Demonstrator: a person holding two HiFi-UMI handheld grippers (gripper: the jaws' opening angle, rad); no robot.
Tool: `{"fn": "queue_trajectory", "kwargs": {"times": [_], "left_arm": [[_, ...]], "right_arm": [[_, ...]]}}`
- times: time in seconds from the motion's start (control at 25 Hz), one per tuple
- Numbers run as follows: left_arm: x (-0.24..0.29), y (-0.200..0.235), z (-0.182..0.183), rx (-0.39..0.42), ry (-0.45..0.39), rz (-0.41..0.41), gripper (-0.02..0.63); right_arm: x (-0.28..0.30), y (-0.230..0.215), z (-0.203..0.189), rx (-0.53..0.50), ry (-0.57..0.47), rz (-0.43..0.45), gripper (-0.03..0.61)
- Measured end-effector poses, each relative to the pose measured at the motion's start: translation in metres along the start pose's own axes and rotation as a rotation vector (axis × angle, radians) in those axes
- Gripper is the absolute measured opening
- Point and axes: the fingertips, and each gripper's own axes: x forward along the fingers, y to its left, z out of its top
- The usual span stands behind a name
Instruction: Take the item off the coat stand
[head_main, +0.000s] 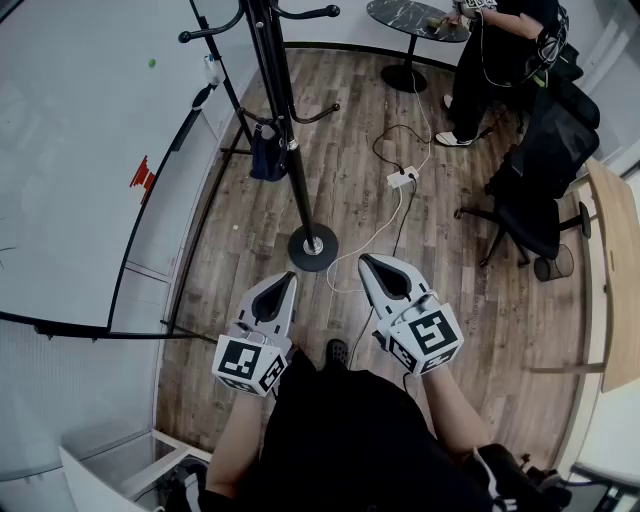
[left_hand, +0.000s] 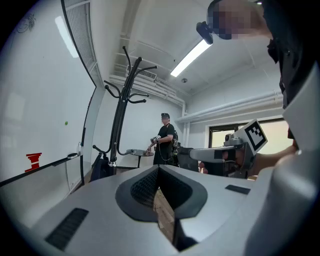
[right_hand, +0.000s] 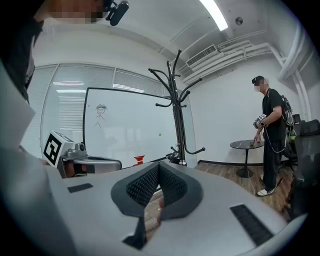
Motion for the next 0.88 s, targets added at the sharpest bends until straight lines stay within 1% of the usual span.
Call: {"fn": "queue_trajectory", "kwargs": {"times": [0.4, 0.56, 0.72, 0.88], "left_arm": [[0.000, -0.005, -0.004, -0.003, 0.007, -0.018, 0.015], [-0.002, -0.008, -0.008, -0.008, 0.012, -0.023, 0.015], [-0.006, -0.012, -0.015, -0.016, 0.035, -0.030, 0.015], [-0.011, -0.009, -0.022, -0.009, 0.046, -0.021, 0.015]], "right_arm": [[-0.004, 0.009, -0.008, 0.002, 0.006, 0.016, 0.031], [-0.007, 0.014, -0.011, 0.062, -0.023, 0.040, 0.031], [-0.012, 0.022, -0.023, 0.058, 0.003, 0.052, 0.031], [-0.011, 0.024, -0.033, 0.078, 0.026, 0.055, 0.031]]}}
